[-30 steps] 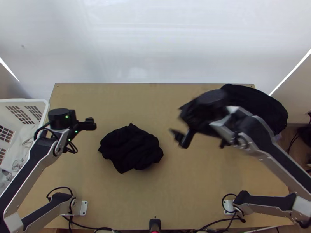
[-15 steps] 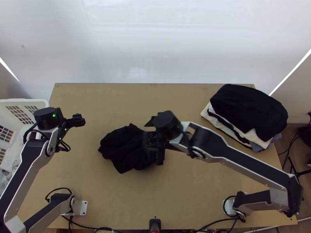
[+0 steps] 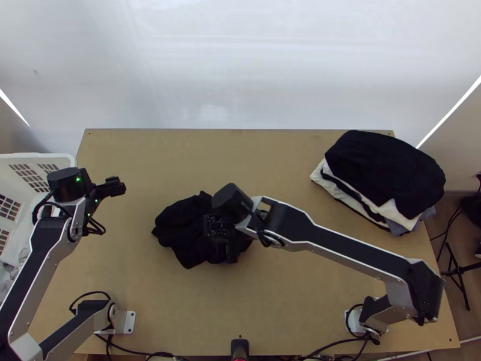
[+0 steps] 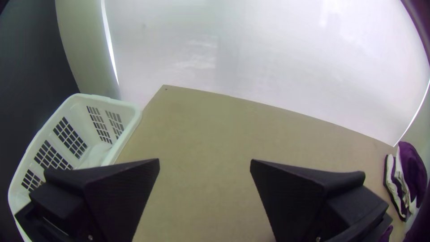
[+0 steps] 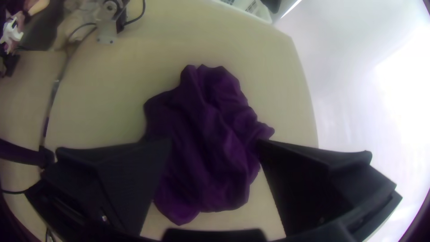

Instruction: Fold the t-shirt

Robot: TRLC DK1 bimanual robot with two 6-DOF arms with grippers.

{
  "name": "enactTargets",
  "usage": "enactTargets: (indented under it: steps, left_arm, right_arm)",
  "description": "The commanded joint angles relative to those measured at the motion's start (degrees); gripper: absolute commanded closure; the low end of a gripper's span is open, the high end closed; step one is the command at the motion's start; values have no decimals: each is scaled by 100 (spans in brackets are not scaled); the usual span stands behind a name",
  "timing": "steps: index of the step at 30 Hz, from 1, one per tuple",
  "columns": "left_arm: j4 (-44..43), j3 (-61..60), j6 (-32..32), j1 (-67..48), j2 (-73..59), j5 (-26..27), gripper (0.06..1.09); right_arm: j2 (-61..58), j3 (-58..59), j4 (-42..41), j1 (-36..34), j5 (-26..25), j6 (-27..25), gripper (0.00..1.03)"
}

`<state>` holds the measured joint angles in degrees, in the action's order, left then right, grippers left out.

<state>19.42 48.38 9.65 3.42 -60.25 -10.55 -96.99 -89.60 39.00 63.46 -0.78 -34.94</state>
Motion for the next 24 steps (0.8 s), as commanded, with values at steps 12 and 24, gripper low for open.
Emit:
enactTargets:
  steps: [12,24]
  left_arm:
    - [-114,-39,28,168,-92,9,10]
    - [-114,-4,28,203,-145,17,10]
  right_arm:
    - [-742,-66,-648,-159,245,101,29]
    - [-778,39,-763,-440,271,66,33]
